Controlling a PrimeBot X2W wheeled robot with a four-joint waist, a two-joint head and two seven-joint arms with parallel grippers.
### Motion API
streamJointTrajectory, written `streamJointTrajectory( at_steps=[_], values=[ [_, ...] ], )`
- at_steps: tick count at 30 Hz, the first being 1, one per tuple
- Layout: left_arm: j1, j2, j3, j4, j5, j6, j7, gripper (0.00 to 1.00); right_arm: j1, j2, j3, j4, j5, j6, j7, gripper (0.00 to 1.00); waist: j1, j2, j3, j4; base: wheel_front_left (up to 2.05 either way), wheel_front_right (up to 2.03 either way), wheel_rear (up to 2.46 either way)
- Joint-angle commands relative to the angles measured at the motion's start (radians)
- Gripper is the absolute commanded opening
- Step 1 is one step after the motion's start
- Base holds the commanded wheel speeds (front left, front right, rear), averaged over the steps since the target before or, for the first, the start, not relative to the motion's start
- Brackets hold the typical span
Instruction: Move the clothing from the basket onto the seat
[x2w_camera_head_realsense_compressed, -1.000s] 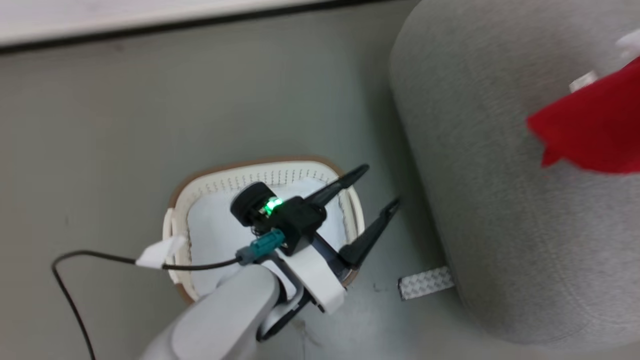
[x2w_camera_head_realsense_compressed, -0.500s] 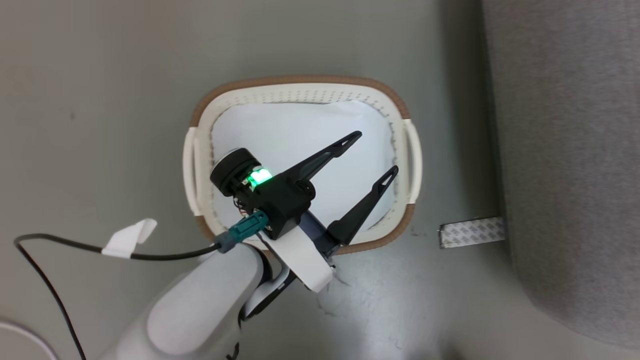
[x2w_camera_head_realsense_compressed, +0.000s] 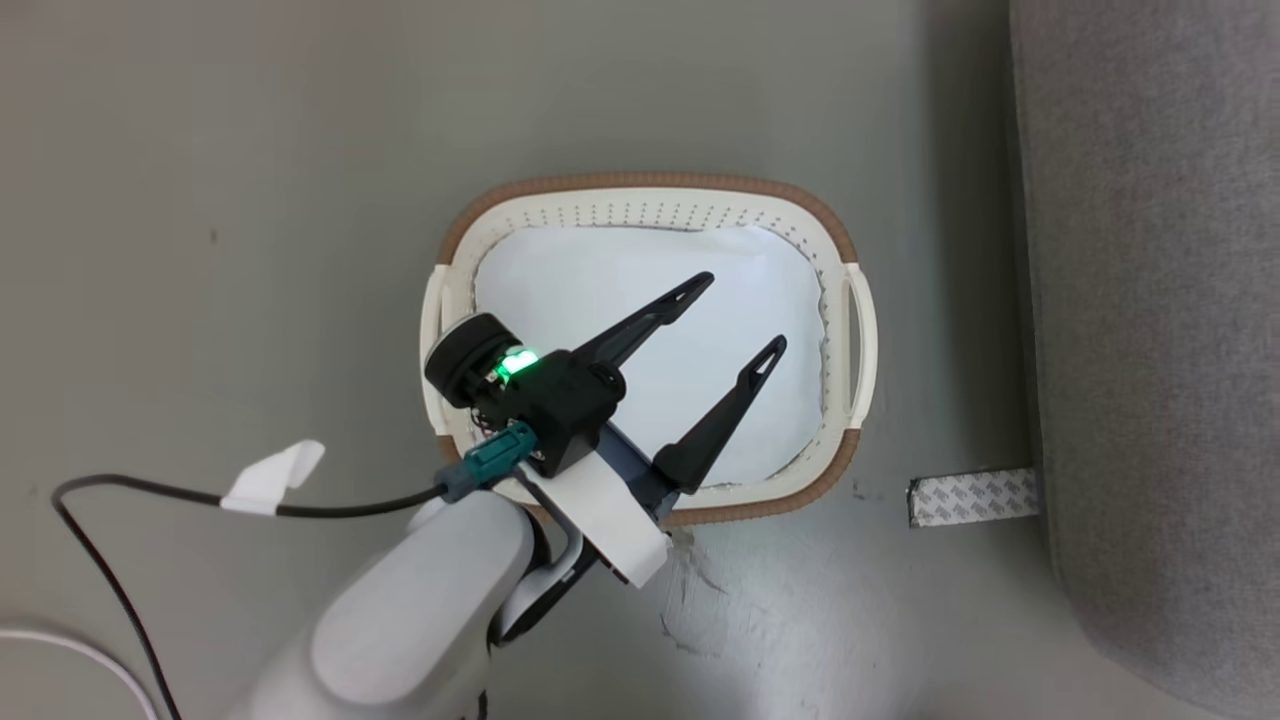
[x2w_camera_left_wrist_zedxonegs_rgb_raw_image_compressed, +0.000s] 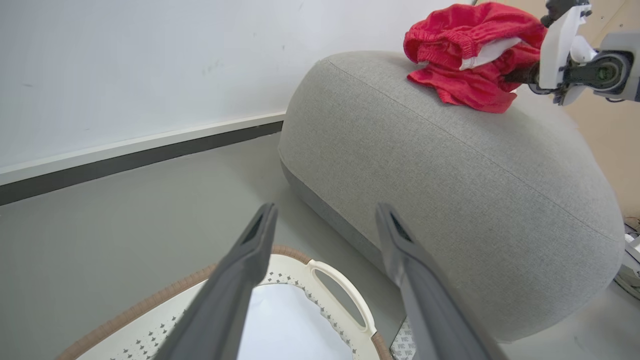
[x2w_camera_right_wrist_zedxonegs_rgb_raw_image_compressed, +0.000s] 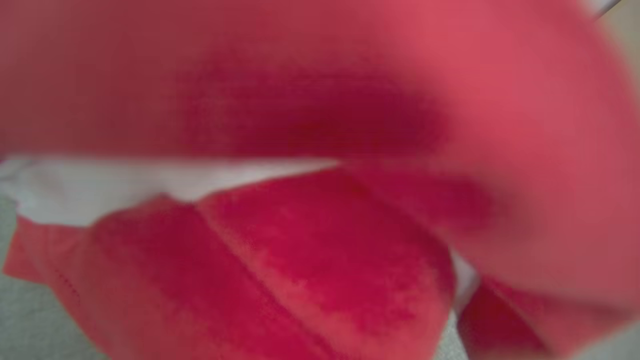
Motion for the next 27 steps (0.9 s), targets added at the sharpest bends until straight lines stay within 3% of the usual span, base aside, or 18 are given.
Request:
streamJointTrajectory(
  at_steps=[1,2,10,17,25,27],
  values=[
    [0.011,-0.002,-0.001,0.007,-0.004,0.001,-0.01,1.0,0.027,0.001,0.009,0.016,0.0,-0.003,0.011,0.47,-0.0001,0.0,-0.02,-0.001,0.0,0.0,0.0],
    [0.015,-0.006,-0.003,0.015,-0.008,0.001,-0.012,1.0,0.033,0.003,0.015,0.021,0.002,-0.003,0.015,1.0,-0.0001,0.0,-0.035,-0.002,0.0,0.0,0.0],
    [0.078,-0.04,0.001,0.106,-0.052,0.002,-0.036,1.0,0.114,-0.016,0.141,0.026,0.032,-0.003,0.116,1.0,-0.0001,0.0,-0.239,-0.01,0.0,0.0,0.0],
    [0.164,-0.073,0.046,0.179,-0.106,0.023,-0.051,1.0,0.237,-0.094,0.262,-0.102,0.117,-0.003,0.176,1.0,-0.0001,0.0,-0.456,0.006,0.0,0.0,0.0],
    [0.234,-0.096,0.142,0.191,-0.132,0.067,-0.051,1.0,0.364,-0.19,0.298,-0.29,0.228,-0.003,0.157,1.0,-0.0001,0.0,-0.629,0.059,0.0,0.0,0.0],
    [0.247,-0.102,0.178,0.183,-0.136,0.078,-0.051,1.0,0.387,-0.188,0.302,-0.329,0.243,-0.003,0.128,1.0,-0.0001,0.0,-0.66,0.073,0.0,0.0,0.0]
  ],
)
